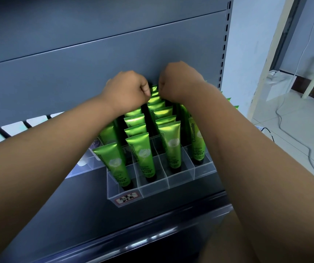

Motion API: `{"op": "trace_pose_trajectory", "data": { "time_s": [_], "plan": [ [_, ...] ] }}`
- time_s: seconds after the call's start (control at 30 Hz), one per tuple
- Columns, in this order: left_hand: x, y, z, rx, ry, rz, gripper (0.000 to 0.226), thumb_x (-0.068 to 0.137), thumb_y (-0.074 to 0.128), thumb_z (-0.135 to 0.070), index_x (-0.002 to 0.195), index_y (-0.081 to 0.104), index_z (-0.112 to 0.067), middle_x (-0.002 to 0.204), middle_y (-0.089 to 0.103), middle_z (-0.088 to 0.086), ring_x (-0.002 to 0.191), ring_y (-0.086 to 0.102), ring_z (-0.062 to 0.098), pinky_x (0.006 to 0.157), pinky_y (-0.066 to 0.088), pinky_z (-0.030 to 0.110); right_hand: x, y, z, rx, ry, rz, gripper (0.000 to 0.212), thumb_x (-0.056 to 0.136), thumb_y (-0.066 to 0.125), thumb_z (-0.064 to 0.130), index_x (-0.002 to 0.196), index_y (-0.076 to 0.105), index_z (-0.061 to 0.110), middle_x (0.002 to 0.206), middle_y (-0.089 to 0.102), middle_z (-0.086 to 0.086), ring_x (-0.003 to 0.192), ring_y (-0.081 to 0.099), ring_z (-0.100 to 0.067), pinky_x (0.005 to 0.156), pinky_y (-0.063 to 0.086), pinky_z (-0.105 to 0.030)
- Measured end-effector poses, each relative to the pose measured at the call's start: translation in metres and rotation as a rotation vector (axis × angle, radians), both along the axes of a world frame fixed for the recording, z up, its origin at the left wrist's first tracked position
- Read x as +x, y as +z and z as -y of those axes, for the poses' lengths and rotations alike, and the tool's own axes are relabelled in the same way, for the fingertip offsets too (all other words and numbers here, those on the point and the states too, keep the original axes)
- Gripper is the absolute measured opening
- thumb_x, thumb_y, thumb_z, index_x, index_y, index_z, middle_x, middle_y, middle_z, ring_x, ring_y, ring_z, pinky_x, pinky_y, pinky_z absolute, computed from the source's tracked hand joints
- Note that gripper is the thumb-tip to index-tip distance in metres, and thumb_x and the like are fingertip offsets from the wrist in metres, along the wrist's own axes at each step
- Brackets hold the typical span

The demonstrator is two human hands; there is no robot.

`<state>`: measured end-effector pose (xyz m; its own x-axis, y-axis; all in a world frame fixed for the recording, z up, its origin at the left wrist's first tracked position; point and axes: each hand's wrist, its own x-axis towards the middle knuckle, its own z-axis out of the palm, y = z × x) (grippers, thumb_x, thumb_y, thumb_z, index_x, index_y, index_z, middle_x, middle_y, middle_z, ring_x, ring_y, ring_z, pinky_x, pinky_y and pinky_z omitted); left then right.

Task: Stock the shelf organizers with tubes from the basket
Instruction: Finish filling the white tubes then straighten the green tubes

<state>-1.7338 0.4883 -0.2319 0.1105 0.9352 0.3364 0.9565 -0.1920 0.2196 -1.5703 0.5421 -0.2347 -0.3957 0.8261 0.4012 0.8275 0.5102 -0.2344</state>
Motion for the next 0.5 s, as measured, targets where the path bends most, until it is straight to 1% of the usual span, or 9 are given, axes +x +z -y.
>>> {"op": "trace_pose_trajectory", "data": {
  "time_s": [0.13, 0.3, 0.4, 0.5],
  "plan": [
    [-0.0029, -0.0036, -0.0025, 0.022, 0.001, 0.011, 0.019, 0.075, 0.068, -0.03, 0.061, 0.062, -0.042, 0.069, 0.061, -0.027, 0.088, 0.07, 0.02, 0.088, 0.057, 0.046, 0.0001, -0.0006, -0.0005, 0.0, -0.002, -0.003, 0.019, 0.085, 0.056, 0.016, 0.093, 0.073, 0.019, 0.088, 0.056, -0.002, 0.082, 0.052, -0.024, 0.069, 0.042, -0.03],
    [-0.0037, -0.0062, -0.0043, 0.046, -0.002, 0.004, 0.023, 0.077, 0.069, -0.026, 0.062, 0.062, -0.041, 0.069, 0.062, -0.024, 0.087, 0.07, 0.021, 0.087, 0.057, 0.046, -0.0003, 0.0003, -0.0009, 0.004, 0.0, 0.022, 0.014, 0.085, 0.055, 0.016, 0.086, 0.067, 0.023, 0.088, 0.056, -0.002, 0.081, 0.051, -0.026, 0.069, 0.041, -0.03],
    [-0.0041, -0.0077, -0.0034, 0.055, -0.012, -0.012, 0.022, 0.076, 0.068, -0.029, 0.06, 0.059, -0.042, 0.067, 0.058, -0.027, 0.086, 0.07, 0.022, 0.086, 0.057, 0.046, -0.0005, -0.0006, -0.001, 0.009, 0.005, 0.023, 0.011, 0.085, 0.055, 0.015, 0.08, 0.059, 0.023, 0.084, 0.053, -0.002, 0.08, 0.05, -0.026, 0.069, 0.04, -0.03],
    [-0.0026, -0.008, -0.0016, 0.056, -0.018, -0.011, 0.014, 0.071, 0.061, -0.036, 0.059, 0.058, -0.043, 0.066, 0.057, -0.028, 0.087, 0.071, 0.023, 0.087, 0.057, 0.047, -0.0012, -0.0027, -0.0018, 0.005, 0.021, 0.02, 0.01, 0.086, 0.054, 0.015, 0.079, 0.056, 0.022, 0.083, 0.052, -0.002, 0.08, 0.048, -0.025, 0.07, 0.04, -0.03]
  ]
}}
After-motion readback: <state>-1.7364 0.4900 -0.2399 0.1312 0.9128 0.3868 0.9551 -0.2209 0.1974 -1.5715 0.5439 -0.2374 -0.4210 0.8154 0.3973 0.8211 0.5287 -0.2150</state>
